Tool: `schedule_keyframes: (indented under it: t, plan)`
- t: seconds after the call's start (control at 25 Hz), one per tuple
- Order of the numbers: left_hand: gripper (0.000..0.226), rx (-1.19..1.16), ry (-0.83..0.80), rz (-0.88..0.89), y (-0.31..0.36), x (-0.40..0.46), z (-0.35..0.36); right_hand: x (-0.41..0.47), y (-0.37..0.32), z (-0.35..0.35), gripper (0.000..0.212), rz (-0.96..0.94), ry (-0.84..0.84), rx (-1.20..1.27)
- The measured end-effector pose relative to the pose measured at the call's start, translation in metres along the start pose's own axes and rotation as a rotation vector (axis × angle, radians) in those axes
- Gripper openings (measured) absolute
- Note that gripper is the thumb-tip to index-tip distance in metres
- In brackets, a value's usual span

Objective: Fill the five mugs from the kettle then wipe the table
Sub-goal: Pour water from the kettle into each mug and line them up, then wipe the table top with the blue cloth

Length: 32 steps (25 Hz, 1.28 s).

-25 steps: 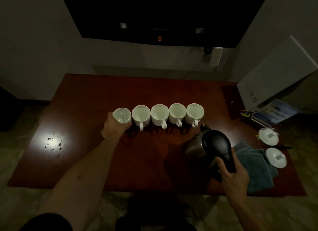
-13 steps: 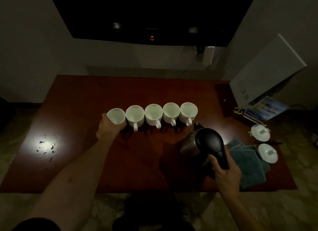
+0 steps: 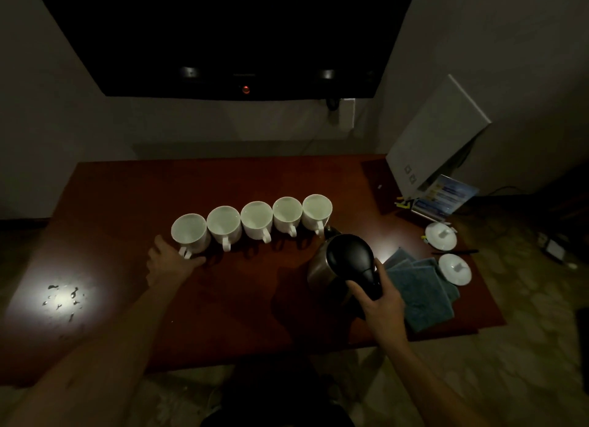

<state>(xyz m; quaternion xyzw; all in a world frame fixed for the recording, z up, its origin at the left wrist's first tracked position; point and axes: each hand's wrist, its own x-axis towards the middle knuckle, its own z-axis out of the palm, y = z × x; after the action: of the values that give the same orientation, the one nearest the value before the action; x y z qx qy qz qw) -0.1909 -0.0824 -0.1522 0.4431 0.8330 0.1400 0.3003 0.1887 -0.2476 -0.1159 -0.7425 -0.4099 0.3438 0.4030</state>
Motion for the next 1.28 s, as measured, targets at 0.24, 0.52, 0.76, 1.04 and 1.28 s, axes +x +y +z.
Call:
schedule_keyframes:
  t: [0.24,0.52,0.76,1.04,1.28]
  plan:
    - [0.122,0.080,-0.146,-0.117,-0.016,-0.050,0.025,0.005,0.005,-0.007,0.091,-0.008,-0.004,-0.025]
    - [0.122,0.185,-0.361,-0.031,-0.013,-0.102,0.088,0.051,0.007,-0.030,0.063,0.003,0.068,0.007]
    - [0.109,0.175,-0.336,-0.043,-0.007,-0.109,0.091,0.085,0.012,-0.046,0.071,-0.066,0.025,-0.013]
    - [0.101,0.381,-0.320,0.042,-0.001,-0.128,0.096,0.145,0.013,-0.109,0.077,-0.120,-0.246,-0.199]
    - [0.105,0.375,-0.345,0.123,0.038,-0.171,0.137,0.159,0.014,-0.130,0.080,-0.082,-0.346,-0.275]
